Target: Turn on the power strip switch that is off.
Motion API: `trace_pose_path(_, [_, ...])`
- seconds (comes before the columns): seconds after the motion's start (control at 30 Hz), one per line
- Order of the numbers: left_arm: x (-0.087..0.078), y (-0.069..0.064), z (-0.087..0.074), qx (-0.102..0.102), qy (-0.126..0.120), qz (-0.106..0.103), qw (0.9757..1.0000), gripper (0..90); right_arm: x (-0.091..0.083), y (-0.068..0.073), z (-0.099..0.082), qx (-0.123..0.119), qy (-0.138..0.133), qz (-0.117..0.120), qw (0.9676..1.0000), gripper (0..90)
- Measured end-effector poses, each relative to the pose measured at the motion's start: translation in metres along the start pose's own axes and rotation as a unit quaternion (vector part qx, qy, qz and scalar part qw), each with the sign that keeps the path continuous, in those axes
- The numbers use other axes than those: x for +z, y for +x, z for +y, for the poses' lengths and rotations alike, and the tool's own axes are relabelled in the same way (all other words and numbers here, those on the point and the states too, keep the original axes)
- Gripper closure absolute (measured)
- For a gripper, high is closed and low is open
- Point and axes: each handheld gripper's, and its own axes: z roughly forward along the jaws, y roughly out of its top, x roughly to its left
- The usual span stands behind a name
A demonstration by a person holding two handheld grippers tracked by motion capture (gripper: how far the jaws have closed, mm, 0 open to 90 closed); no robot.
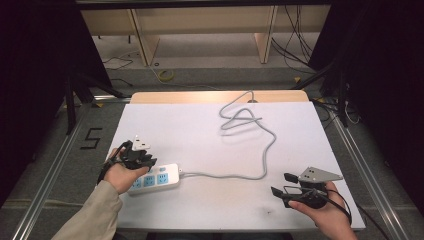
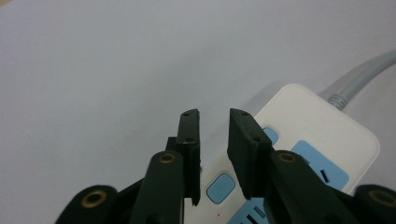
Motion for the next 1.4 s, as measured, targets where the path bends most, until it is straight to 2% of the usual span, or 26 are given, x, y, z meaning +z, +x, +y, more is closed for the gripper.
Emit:
trace_pose_path(0.1, [0.0, -0.005, 0.002, 0.017, -0.024, 0.002, 0.9996, 67.1, 0.0, 0.0, 0.0, 0.0, 0.0, 0.0, 1.0, 30.8])
trace_pose_path(0.2, [-0.001, -0.009, 0.004, 0.025, -0.039, 0.003, 0.9989, 61.6, 0.0, 0.0, 0.0, 0.0, 0.0, 0.0, 1.0, 30.8])
trace_pose_path(0.43, [-0.001, -0.022, 0.007, 0.049, -0.076, 0.003, 0.9959, 41.4, 0.0, 0.0, 0.0, 0.0, 0.0, 0.0, 1.0, 30.8])
trace_pose_path(0.67, [-0.003, -0.035, 0.011, 0.04, -0.113, -0.035, 0.9922, 27.9, 0.0, 0.0, 0.0, -0.001, -0.001, 0.002, 1.0, 30.8])
trace_pose_path(0.97, [-0.009, -0.042, 0.013, 0.012, -0.141, -0.077, 0.9868, 21.3, 0.0, 0.001, 0.0, -0.001, 0.0, 0.002, 1.0, 30.7])
trace_pose_path(1.4, [-0.018, -0.054, 0.007, 0.041, -0.178, -0.103, 0.9777, 18.8, 0.0, 0.001, 0.0, -0.002, 0.0, 0.002, 1.0, 30.6])
